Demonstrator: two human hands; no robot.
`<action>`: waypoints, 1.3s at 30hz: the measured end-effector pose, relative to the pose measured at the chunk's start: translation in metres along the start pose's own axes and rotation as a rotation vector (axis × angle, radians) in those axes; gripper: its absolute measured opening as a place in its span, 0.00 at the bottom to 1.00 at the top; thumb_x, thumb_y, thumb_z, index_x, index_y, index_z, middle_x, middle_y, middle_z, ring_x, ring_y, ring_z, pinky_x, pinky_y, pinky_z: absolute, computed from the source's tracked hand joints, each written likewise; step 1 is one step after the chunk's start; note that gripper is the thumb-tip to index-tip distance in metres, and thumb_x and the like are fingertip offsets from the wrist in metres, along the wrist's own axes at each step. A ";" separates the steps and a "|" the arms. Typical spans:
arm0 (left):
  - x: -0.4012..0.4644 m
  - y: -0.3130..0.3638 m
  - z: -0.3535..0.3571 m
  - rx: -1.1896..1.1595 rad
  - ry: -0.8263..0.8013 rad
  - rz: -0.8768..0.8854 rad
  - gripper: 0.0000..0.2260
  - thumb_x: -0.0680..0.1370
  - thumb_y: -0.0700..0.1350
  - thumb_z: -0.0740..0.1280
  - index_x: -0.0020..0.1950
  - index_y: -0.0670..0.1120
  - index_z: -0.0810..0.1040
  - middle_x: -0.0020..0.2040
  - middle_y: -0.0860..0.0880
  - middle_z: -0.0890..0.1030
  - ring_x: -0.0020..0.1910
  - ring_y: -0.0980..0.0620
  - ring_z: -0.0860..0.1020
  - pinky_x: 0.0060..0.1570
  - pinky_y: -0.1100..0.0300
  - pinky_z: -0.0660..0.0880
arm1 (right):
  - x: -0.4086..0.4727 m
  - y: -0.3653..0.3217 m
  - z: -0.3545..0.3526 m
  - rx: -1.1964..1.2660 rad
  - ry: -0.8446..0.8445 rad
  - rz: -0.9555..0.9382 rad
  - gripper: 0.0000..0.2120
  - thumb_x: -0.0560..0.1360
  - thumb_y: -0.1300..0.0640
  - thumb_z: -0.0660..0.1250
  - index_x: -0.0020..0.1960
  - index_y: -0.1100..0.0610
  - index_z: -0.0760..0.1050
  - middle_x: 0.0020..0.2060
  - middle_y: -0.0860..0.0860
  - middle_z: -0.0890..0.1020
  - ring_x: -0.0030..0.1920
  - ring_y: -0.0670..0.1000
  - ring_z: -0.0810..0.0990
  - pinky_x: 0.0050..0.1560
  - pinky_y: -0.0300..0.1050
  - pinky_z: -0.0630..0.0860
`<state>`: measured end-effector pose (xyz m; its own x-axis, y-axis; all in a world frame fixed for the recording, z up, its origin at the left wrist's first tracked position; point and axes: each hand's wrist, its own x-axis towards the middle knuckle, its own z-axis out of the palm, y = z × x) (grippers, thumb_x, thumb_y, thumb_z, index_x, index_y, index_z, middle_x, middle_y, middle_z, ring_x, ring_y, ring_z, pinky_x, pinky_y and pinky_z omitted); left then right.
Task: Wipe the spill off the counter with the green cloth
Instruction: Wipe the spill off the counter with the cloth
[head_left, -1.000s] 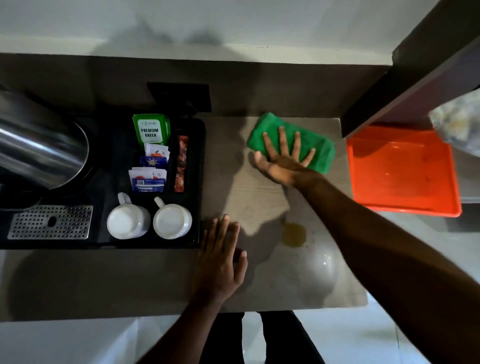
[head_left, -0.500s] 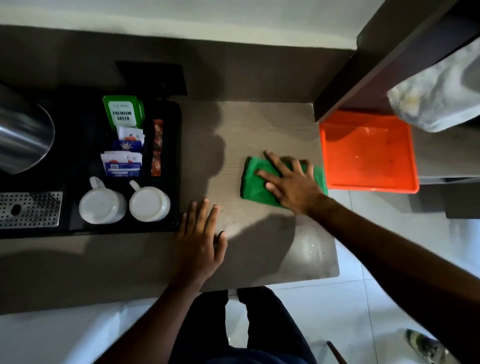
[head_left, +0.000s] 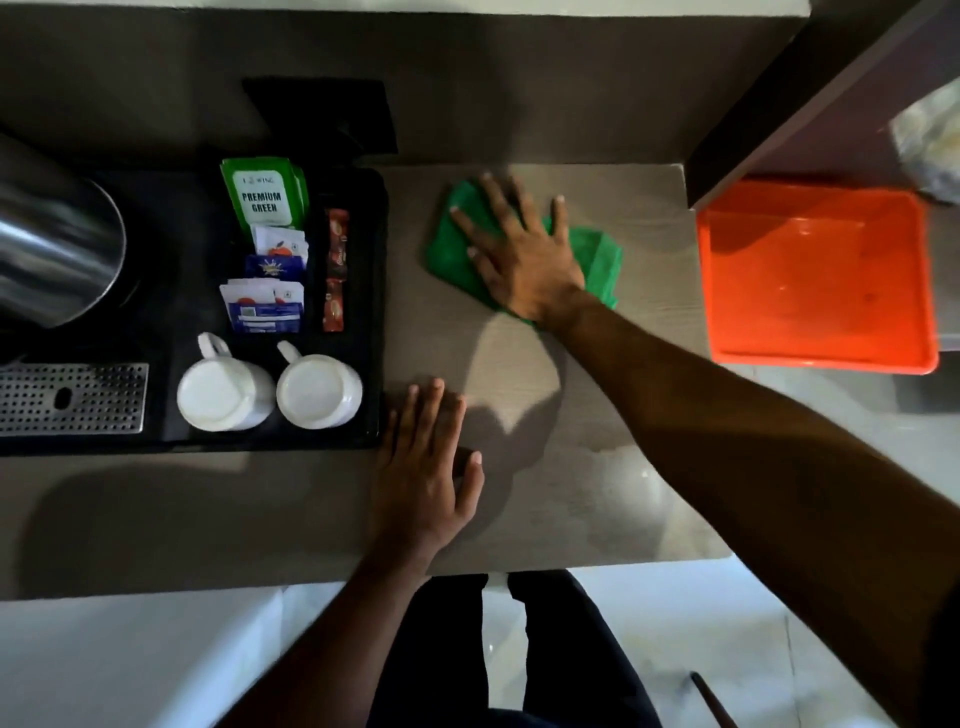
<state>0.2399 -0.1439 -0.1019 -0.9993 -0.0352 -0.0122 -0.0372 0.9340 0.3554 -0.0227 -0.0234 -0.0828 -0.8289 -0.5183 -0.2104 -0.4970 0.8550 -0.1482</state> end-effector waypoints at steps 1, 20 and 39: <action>0.000 0.001 -0.002 0.003 -0.006 -0.004 0.29 0.78 0.53 0.63 0.78 0.45 0.67 0.81 0.41 0.65 0.82 0.40 0.59 0.79 0.41 0.59 | -0.016 -0.008 0.004 -0.008 -0.021 -0.039 0.27 0.82 0.40 0.45 0.81 0.36 0.51 0.84 0.51 0.50 0.83 0.61 0.51 0.73 0.80 0.50; -0.037 -0.010 -0.008 0.079 -0.028 0.022 0.28 0.81 0.50 0.55 0.76 0.34 0.66 0.78 0.34 0.68 0.79 0.38 0.63 0.77 0.40 0.62 | -0.230 -0.104 0.064 0.144 0.016 0.305 0.28 0.82 0.38 0.52 0.81 0.37 0.53 0.83 0.50 0.56 0.83 0.61 0.54 0.76 0.75 0.52; -0.039 -0.008 -0.005 0.120 -0.068 0.004 0.30 0.82 0.51 0.53 0.80 0.37 0.59 0.82 0.37 0.60 0.82 0.39 0.56 0.80 0.42 0.54 | -0.278 0.037 0.048 0.066 -0.070 0.439 0.28 0.82 0.41 0.48 0.81 0.42 0.56 0.83 0.53 0.55 0.83 0.60 0.54 0.77 0.71 0.58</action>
<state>0.2789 -0.1517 -0.0995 -0.9971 -0.0114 -0.0756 -0.0293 0.9701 0.2409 0.2021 0.1512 -0.0762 -0.9372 -0.1085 -0.3316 -0.0828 0.9924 -0.0908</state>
